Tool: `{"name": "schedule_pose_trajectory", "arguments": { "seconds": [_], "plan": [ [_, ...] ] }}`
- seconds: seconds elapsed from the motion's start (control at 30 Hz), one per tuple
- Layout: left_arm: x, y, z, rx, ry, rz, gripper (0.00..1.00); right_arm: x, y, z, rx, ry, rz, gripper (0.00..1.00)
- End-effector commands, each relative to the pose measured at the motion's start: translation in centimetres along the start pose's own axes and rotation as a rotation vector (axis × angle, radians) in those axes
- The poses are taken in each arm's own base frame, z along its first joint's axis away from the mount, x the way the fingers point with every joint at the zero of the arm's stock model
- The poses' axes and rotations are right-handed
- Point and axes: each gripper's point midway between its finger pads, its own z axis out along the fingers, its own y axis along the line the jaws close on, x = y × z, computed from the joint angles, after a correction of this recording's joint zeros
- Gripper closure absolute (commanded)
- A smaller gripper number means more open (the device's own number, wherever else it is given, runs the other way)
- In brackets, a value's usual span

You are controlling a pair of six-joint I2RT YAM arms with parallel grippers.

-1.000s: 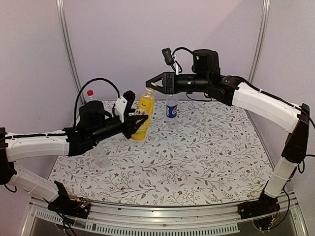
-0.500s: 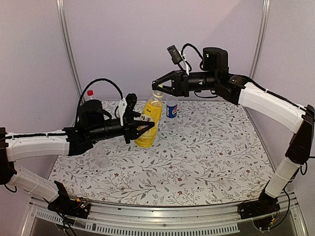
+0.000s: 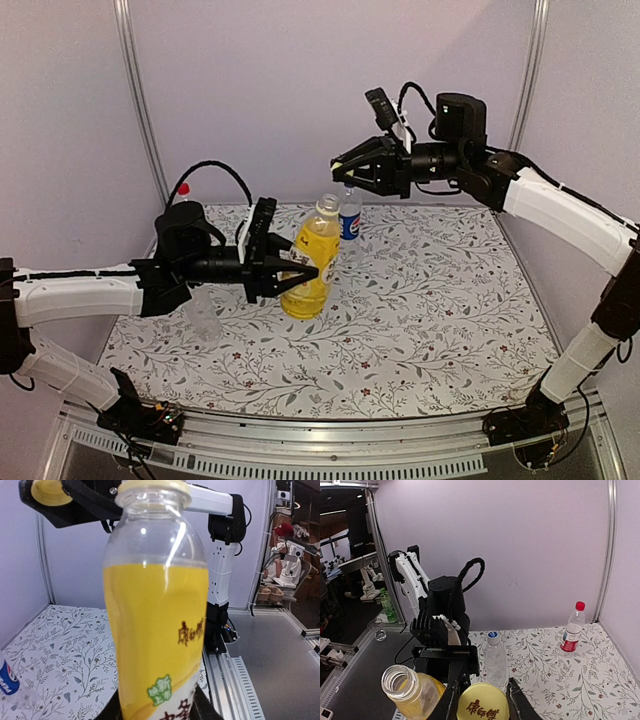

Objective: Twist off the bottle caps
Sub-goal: Place the bottle cap at the center of the board.

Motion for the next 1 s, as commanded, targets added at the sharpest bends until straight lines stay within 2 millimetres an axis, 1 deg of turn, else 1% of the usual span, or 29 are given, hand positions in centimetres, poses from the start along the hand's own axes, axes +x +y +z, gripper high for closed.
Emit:
{"name": "schedule_pose_trajectory", "arguments": {
  "seconds": [0.0,0.03,0.1,0.13,0.27,0.33,0.43,0.53,0.67,0.73,0.77,0.8,0.97],
  "plan": [
    [-2.3,1.5,-1.1,-0.109,-0.055,0.024,0.71,1.1,-3.8,-3.9,0.29,-0.003,0.044,0.76],
    [-2.6,1.9,-1.4,-0.142,-0.063,0.026,0.7,2.4,-4.9,-4.5,0.363,0.008,0.084,0.76],
    [-3.2,2.8,-2.1,-0.216,-0.082,0.035,0.7,4.9,-6.4,-6.0,0.507,0.035,0.112,0.76],
    [-3.4,3.4,-2.4,-0.259,-0.089,0.035,0.7,6.7,-7.1,-6.6,0.563,0.058,0.128,0.76],
    [-3.4,6.5,-4.1,-0.468,-0.092,0.027,0.7,13.0,-8.3,-8.7,0.719,0.108,0.174,0.76],
    [-3.4,8.0,-5.1,-0.574,-0.088,0.028,0.7,15.6,-8.4,-9.5,0.78,0.116,0.213,0.76],
    [-3.3,8.8,-5.9,-0.64,-0.078,0.047,0.7,20.1,-8.5,-10.3,0.873,0.132,0.294,0.75],
    [-3.4,8.9,-6.0,-0.65,-0.078,0.059,0.69,24.3,-7.6,-9.9,0.89,0.15,0.343,0.74],
    [-3.2,8.9,-5.8,-0.644,-0.068,0.059,0.69,29.5,-6.5,-8.5,0.872,0.223,0.371,0.74],
    [-3.1,9.0,-5.7,-0.643,-0.064,0.058,0.69,31.2,-6.2,-7.5,0.851,0.25,0.376,0.74],
    [-3.0,9.0,-5.7,-0.644,-0.062,0.059,0.69,32.5,-6.2,-7.1,0.846,0.277,0.386,0.74],
    [-3.0,9.0,-5.7,-0.644,-0.062,0.06,0.68,33.4,-6.1,-6.6,0.84,0.296,0.39,0.74],
    [-2.9,9.0,-5.7,-0.644,-0.058,0.065,0.68,36.6,-5.9,-5.2,0.821,0.376,0.386,0.72]
  ]
}}
